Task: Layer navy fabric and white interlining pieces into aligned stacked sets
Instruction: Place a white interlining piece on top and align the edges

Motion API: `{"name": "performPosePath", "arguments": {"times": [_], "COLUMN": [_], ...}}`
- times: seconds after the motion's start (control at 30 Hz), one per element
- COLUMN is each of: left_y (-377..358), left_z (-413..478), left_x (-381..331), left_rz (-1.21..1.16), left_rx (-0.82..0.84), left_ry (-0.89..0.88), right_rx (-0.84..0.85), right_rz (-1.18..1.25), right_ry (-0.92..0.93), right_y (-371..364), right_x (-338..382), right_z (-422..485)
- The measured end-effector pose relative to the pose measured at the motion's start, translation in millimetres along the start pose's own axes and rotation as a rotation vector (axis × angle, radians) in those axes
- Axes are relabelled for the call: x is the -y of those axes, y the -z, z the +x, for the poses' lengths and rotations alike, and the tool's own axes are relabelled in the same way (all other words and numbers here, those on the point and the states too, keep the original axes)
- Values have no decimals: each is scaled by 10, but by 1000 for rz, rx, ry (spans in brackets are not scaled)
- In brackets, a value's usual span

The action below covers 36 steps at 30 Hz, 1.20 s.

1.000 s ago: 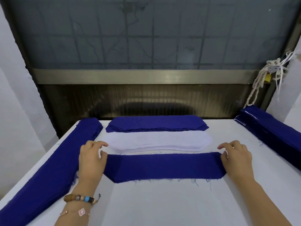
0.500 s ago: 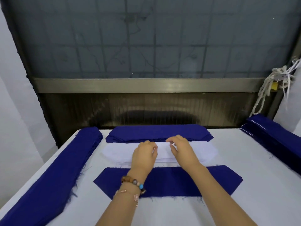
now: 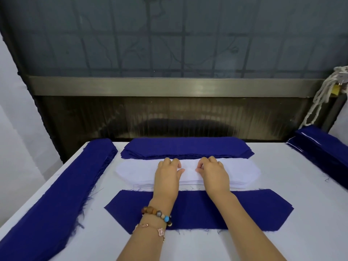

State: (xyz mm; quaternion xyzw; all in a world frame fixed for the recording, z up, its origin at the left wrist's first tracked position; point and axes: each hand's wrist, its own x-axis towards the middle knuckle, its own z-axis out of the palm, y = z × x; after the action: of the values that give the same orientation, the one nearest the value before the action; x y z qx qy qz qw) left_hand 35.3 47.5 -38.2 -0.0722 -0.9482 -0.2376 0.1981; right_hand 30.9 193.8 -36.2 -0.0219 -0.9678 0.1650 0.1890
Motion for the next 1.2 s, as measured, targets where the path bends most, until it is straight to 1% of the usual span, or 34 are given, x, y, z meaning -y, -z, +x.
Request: {"name": "performPosePath", "arguments": {"times": [0.1,0.23,0.37,0.53,0.6,0.77,0.87,0.97,1.1,1.2], "left_y": [2,15,7,-31,-33,0,41,87,140,162], "left_z": [-1,-3,-7,6,11,-3,9,1,-35,-33], "left_x": [36,39,32,80,90,75,41,20,7,-5], "left_rz": [122,74,38,143,147,46,73,102,107,114], "left_rx": [-43,-17,8,106,127,52,38,35,21,-7], "left_ry": [-80,-155,-120,-110,-121,-113,-114,-159,-208,-222], "right_rx": [-17,-64,-96,-107,-101,-88,-107,-85,-20,-62], "right_rz": [-41,-132,-158,-109,-83,-67,-33,5,-58,-72], "right_ry": [33,109,142,188,204,251,247,228,277,295], "right_y": [-16,-33,-41,-4,9,14,2,1,0,16], "right_x": [4,-14,-28,-31,-28,-47,-65,-52,-44,-32], "right_z": [-24,-62,-73,-98,-112,-132,-130,-115,-113,-123]}}
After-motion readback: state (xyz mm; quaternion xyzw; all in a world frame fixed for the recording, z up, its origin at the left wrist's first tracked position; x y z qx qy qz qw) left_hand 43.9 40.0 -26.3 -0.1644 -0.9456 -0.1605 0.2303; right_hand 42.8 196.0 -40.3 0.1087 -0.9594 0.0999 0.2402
